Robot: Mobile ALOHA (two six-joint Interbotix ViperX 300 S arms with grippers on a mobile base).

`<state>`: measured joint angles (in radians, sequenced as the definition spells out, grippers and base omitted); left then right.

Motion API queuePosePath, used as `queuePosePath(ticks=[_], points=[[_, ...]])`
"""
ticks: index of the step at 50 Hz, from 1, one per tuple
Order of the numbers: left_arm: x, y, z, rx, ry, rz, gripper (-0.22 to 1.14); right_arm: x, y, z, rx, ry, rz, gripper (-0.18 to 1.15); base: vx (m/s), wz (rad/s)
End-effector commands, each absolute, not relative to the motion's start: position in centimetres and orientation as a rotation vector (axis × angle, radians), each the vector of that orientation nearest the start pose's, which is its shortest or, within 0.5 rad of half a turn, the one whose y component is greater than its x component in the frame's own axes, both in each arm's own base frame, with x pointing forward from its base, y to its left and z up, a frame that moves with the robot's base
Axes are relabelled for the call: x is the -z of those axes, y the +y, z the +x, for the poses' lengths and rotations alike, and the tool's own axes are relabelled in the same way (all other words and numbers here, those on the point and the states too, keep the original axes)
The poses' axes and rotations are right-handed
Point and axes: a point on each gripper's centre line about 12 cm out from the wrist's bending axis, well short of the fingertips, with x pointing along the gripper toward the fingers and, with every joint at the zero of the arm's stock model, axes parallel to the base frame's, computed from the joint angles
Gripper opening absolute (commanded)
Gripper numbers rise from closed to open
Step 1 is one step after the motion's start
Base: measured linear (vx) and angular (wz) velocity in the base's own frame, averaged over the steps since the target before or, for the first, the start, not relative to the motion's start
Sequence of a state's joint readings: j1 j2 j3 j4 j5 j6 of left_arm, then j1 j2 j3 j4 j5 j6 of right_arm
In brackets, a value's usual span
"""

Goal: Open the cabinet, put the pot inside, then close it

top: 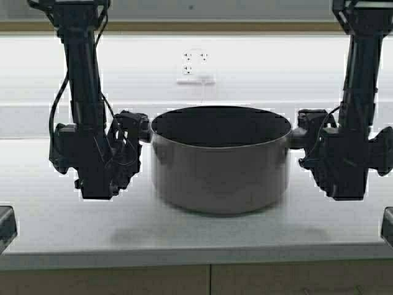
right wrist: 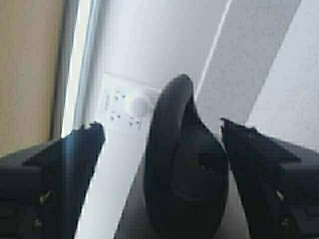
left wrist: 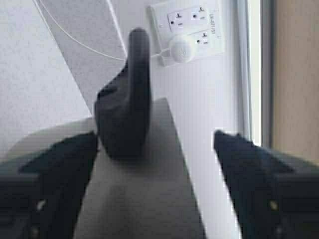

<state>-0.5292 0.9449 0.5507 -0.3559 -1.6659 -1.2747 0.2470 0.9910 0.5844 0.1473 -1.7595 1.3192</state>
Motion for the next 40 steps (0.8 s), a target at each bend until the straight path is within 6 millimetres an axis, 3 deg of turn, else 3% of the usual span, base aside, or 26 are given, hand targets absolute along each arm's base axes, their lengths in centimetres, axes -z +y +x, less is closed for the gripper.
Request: queuePosePath(ticks=[1,31,40], points=[[1.9,-16.5,38.5,0.242,-0.067,-1.315,1.02,3.4,8.2,39.2,-0.22,-0.099,1.325,1.02,0.0,0.0],[2.0,-17.8,42.7,0.275,-0.049,-1.348,1.02,3.9,8.3,40.1,-0.236,-0.108,1.395,1.02,0.0,0.0],[1.8,-17.0,43.5,0.277,-0.062,-1.347,1.02,4.0,8.5,40.2,-0.241,-0.108,1.399,1.01,0.0,0.0]])
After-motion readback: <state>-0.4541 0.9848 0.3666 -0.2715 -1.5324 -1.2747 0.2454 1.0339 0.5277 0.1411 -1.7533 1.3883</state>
